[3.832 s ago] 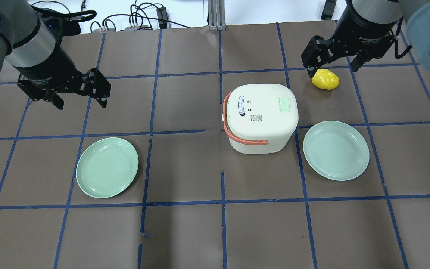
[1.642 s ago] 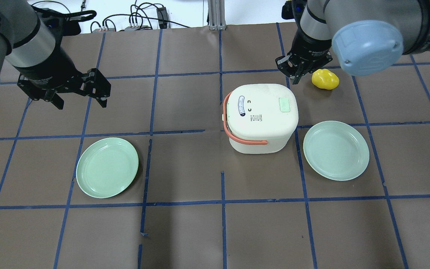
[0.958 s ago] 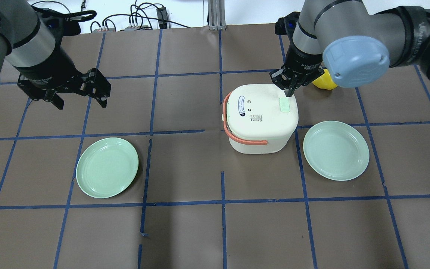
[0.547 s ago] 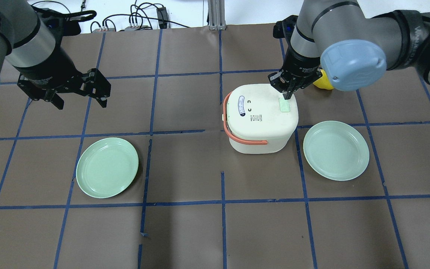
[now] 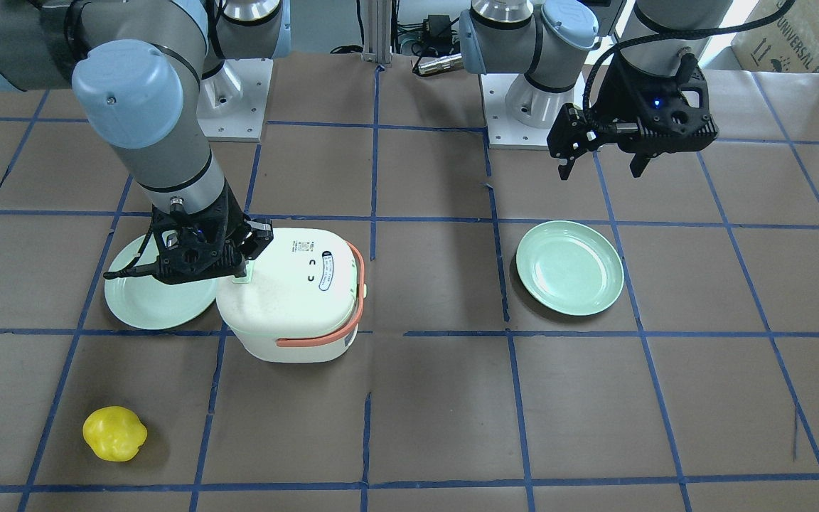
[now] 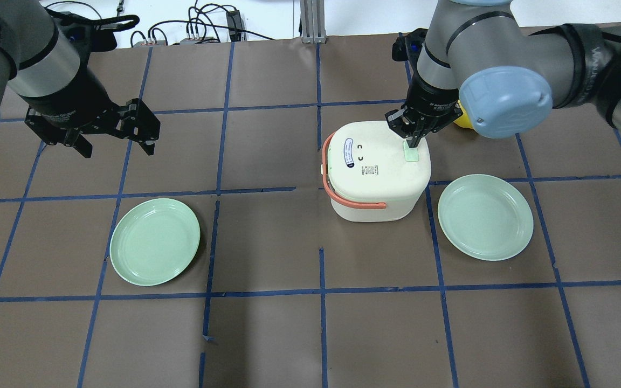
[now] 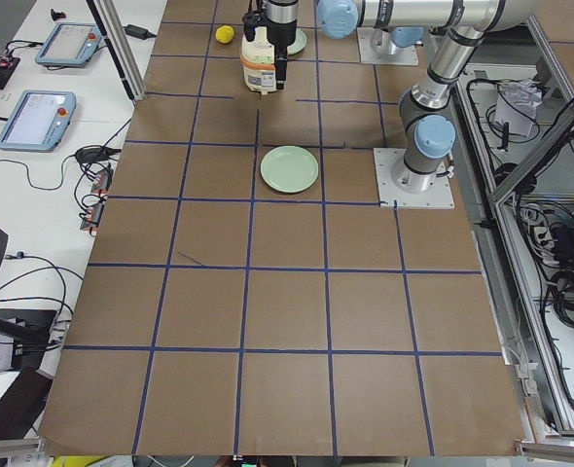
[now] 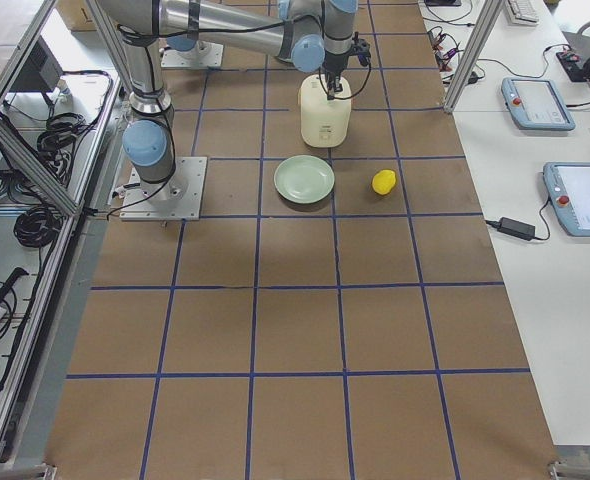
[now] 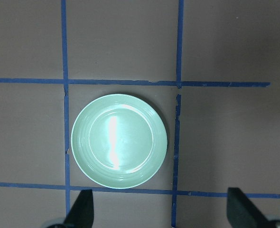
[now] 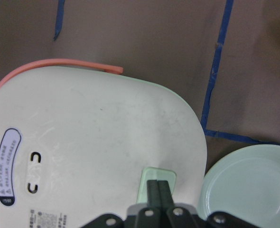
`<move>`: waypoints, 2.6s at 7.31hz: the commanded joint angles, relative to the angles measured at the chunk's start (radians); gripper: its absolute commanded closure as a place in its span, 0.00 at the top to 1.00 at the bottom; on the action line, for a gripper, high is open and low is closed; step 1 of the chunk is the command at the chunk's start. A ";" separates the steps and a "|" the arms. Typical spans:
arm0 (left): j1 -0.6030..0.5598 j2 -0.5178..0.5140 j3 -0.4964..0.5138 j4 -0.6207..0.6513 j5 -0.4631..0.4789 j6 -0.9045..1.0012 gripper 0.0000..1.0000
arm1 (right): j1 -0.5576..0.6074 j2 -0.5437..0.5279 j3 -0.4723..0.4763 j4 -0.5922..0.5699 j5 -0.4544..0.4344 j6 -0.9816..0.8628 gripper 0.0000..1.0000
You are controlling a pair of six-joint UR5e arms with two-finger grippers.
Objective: Press rice cooker button
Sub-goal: 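Press down on the green lid button with the right gripper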
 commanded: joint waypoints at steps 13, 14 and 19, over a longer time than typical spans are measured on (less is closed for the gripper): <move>0.000 0.000 0.000 -0.001 0.000 0.000 1.00 | 0.000 0.009 -0.004 -0.030 0.000 0.002 0.08; 0.000 0.000 0.000 0.000 0.000 0.000 1.00 | 0.000 0.004 -0.007 -0.024 -0.002 0.002 0.08; 0.000 0.000 0.000 0.000 0.000 0.000 1.00 | 0.000 -0.033 -0.085 0.105 -0.006 0.002 0.08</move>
